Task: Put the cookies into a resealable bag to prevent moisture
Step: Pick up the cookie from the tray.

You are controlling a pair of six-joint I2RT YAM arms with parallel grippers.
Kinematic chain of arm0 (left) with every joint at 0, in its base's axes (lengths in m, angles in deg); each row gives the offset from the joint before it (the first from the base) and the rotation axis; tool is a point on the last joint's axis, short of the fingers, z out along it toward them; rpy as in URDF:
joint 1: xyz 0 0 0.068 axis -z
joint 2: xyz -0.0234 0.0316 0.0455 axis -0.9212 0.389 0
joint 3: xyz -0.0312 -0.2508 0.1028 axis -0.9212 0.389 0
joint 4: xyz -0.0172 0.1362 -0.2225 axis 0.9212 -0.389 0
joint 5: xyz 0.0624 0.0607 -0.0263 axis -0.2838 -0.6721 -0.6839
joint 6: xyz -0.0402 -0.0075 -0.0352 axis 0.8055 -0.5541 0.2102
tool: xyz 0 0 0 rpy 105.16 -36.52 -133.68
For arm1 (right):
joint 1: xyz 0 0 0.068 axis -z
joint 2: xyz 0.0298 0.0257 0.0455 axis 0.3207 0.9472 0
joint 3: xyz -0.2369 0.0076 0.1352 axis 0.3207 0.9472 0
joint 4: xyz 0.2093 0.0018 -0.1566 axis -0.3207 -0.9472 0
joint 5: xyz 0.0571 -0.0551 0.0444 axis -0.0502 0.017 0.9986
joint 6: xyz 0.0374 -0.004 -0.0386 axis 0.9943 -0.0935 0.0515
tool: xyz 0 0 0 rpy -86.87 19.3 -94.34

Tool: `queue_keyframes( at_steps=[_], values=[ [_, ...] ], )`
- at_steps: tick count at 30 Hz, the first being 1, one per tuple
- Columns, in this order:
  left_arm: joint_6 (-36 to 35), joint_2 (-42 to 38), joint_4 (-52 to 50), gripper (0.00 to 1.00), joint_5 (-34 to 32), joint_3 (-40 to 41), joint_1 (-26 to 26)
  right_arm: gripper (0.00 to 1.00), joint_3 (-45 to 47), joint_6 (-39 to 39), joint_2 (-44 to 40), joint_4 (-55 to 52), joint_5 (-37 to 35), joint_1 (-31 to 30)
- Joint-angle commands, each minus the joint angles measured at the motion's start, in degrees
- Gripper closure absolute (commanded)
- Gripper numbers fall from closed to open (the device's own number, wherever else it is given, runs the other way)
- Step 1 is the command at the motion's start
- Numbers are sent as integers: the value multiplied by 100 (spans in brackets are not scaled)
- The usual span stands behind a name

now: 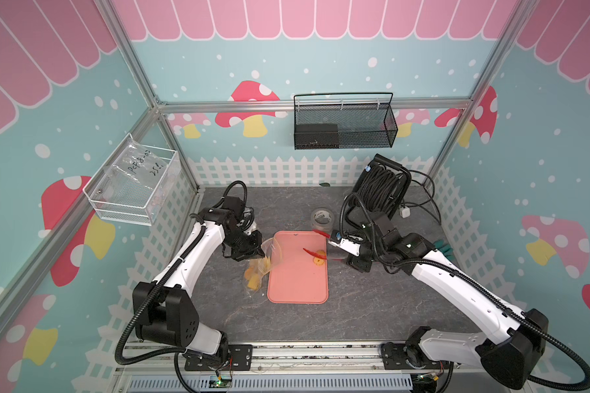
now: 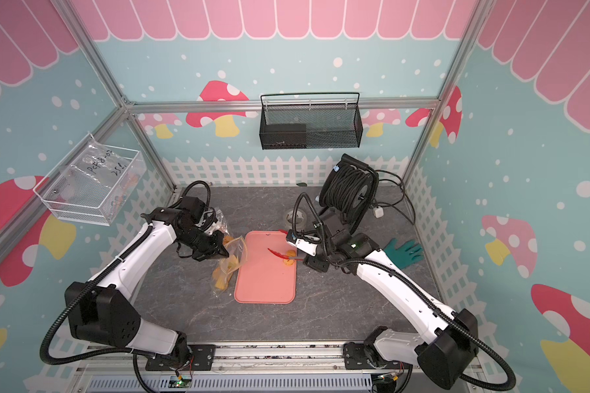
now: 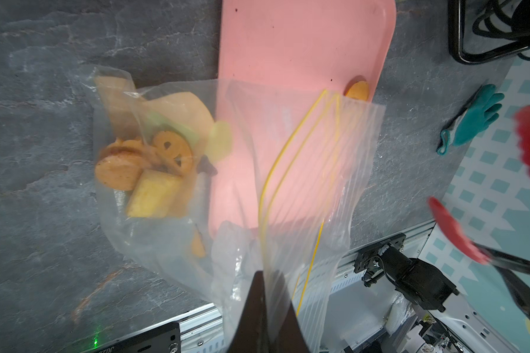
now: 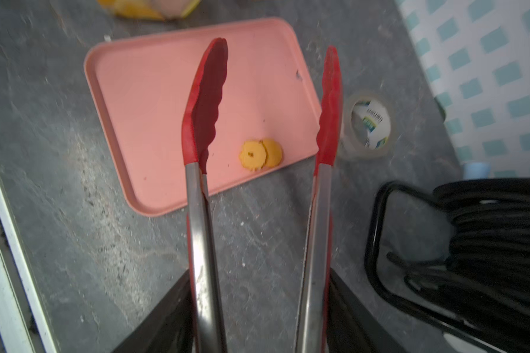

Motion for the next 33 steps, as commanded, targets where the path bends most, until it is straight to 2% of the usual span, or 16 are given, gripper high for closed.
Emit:
queue_keyframes(
  at_steps=[1,7,12,23,33],
  values=[
    [-152,27,-55,100,9,-191,-22,38,82,-231,264,-160,-211,-12],
    [-156,-30,-51,100,-13,-91,-25,43,169,-360,881,117,-407,-3],
    [-165,-41,-30,100,-22,11,-26,45,279,-418,1051,332,-767,-42],
    [-182,27,-2,100,6,25,-20,46,296,-474,1312,497,-682,-170],
    [-191,-22,17,100,-10,104,-24,53,139,-465,1501,341,-895,-289]
  ],
)
